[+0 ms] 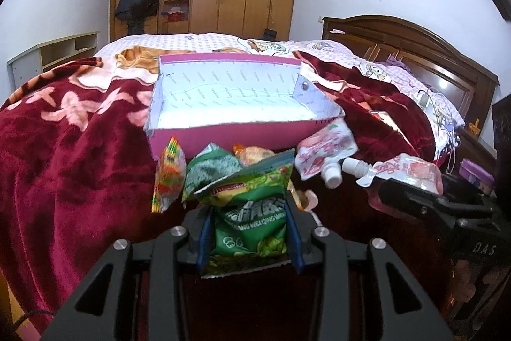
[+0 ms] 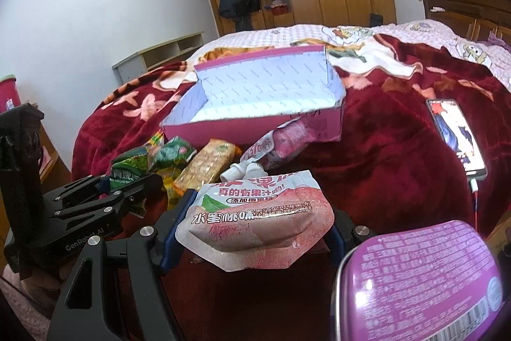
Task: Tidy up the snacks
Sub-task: 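Lift the green pea-snack bag with the left tool into the pink box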
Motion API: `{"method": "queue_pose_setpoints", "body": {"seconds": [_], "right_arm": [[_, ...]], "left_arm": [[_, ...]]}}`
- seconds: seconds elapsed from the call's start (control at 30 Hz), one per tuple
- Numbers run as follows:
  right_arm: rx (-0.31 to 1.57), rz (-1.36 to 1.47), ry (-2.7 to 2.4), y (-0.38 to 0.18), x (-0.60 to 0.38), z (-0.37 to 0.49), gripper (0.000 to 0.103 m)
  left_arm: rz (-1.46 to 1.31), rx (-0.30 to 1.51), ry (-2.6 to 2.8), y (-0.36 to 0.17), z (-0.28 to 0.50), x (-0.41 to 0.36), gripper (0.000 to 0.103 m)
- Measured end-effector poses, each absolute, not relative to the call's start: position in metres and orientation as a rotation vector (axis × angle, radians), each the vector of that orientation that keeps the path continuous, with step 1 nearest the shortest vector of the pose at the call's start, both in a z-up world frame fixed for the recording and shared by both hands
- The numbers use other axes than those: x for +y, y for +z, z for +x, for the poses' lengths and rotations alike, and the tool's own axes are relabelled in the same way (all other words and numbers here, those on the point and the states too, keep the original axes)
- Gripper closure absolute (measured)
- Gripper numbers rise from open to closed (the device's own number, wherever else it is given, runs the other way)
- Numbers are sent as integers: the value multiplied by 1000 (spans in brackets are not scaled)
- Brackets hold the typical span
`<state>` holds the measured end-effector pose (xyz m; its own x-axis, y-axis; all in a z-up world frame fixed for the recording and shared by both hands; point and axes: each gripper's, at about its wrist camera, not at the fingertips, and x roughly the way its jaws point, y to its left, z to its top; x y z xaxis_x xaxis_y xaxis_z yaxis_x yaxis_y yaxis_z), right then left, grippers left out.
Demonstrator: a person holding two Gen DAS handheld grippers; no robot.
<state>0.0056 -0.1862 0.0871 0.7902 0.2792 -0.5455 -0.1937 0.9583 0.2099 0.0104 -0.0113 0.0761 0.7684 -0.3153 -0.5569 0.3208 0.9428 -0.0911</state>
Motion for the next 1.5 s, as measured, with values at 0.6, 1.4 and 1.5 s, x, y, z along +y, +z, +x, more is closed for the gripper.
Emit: {"method": "queue_pose_setpoints", "body": {"seconds": [0.6,1.4,1.5], "right_arm": [[537,133,269,107,-192,24,30],[481,120,250,121,-198,66,30],[477,106,247,122,-196,74,30]], "left_arm": [[-18,560,-360,98,41,-17,63],[-19,552,-322,106,98,-16,63],[-22,554,-310,106,108,-15,63]]}}
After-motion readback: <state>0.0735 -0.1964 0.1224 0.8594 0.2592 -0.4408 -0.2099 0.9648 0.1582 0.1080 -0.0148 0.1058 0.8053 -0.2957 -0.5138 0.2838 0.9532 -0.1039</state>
